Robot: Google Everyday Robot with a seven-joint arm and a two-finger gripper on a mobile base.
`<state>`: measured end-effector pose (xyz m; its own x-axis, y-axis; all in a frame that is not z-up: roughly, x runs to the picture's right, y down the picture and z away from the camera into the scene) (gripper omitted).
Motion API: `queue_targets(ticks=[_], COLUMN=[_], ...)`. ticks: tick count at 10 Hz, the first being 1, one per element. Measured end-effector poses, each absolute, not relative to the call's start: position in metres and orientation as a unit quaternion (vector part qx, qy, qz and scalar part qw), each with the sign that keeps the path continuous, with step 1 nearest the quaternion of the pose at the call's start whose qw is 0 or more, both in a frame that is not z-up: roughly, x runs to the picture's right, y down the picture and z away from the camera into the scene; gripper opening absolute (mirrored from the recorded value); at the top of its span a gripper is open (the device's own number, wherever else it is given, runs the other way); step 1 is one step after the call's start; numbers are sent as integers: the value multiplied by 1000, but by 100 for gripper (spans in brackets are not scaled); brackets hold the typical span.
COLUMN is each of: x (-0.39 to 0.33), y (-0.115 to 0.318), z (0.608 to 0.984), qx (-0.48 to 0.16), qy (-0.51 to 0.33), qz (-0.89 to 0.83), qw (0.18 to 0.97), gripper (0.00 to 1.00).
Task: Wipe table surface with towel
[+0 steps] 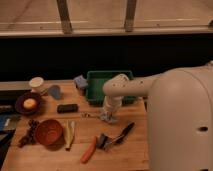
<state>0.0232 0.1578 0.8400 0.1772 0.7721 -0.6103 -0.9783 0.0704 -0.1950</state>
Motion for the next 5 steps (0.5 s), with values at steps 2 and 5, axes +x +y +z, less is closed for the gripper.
queue_targets(ticks=[2,5], x=[27,76], y=[165,181], z=[835,826], qx=[-288,-272], qy=[188,228], qz=[620,641], qw=[705,680], gripper=[0,0])
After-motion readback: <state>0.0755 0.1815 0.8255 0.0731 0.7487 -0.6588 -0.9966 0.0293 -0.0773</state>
